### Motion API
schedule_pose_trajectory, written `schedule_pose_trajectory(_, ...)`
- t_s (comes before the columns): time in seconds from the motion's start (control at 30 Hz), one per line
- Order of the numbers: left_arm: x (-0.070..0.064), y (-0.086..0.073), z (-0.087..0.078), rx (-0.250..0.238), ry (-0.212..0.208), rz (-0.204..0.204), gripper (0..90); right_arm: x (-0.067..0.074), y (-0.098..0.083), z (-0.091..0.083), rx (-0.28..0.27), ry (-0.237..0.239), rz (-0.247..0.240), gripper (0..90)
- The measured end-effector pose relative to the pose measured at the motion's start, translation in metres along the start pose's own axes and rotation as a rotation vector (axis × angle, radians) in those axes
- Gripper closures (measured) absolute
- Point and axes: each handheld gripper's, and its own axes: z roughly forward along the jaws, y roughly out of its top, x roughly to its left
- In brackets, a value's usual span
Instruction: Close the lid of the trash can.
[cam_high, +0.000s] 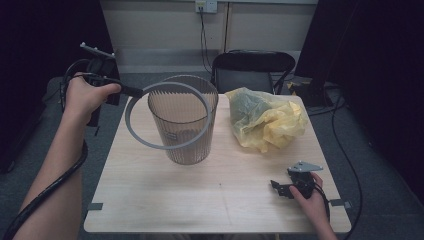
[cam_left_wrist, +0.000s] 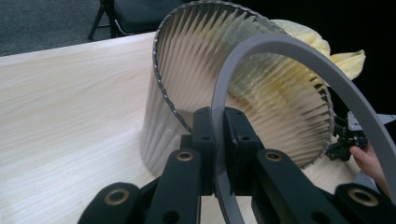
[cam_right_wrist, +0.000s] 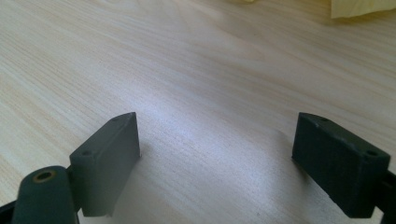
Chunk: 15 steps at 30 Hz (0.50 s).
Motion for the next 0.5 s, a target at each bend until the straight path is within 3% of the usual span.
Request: schedule_pose_trajectory(0.5,0.01,0.019,0.009,-0.008,0.046,-0.02,84.0,0.0,0.0,0.0,0.001,0.0,0.0,14.0)
